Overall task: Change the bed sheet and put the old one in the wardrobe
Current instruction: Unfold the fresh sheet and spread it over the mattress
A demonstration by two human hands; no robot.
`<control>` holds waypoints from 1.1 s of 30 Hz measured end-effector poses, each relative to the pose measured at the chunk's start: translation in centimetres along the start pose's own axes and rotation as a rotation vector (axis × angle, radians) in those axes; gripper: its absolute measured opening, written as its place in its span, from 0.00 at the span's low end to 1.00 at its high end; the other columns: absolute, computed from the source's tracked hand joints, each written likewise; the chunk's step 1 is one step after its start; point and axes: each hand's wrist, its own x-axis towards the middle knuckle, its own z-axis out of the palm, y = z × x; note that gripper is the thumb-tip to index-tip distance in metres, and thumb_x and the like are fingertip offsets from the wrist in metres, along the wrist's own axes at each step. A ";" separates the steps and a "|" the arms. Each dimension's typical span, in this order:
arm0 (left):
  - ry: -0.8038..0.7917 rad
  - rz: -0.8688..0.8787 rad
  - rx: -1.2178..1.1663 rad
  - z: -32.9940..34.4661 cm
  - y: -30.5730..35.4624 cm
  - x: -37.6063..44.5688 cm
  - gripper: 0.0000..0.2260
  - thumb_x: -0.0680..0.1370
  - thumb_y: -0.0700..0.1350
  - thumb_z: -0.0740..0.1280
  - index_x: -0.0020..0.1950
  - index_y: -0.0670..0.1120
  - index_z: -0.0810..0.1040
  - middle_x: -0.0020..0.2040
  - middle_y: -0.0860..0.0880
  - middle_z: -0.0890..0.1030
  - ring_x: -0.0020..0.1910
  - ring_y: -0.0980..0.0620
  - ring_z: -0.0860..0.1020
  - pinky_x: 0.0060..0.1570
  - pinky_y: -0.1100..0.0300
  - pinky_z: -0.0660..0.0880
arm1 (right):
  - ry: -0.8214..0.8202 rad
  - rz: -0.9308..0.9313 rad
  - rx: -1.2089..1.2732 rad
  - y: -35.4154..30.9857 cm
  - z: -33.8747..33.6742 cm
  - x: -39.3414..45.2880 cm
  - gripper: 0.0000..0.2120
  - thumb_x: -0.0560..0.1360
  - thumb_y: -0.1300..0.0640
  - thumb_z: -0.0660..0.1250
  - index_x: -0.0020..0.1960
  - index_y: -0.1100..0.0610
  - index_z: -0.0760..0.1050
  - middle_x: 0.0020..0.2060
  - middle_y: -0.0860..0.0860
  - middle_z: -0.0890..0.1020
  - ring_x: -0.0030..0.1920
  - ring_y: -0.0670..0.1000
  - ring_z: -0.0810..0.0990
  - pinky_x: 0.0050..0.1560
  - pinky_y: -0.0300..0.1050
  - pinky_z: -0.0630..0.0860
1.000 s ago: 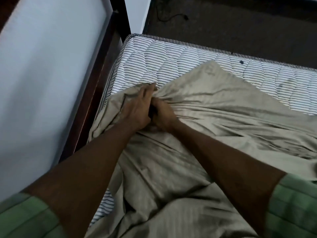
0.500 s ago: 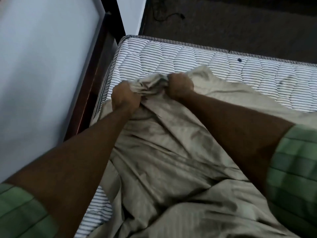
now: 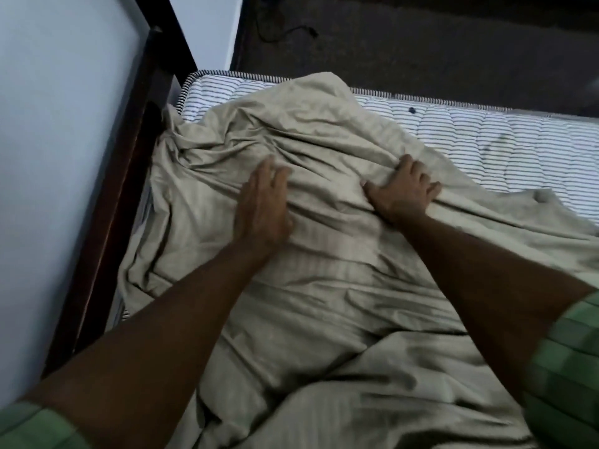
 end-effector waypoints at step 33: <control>-0.356 0.421 -0.195 16.5 43.4 -7.7 0.16 0.82 0.47 0.63 0.70 0.48 0.74 0.66 0.46 0.79 0.64 0.43 0.75 0.64 0.46 0.72 | 0.013 0.856 0.591 45.4 -9.0 -5.2 0.53 0.62 0.31 0.73 0.77 0.55 0.59 0.71 0.57 0.74 0.73 0.61 0.71 0.75 0.61 0.62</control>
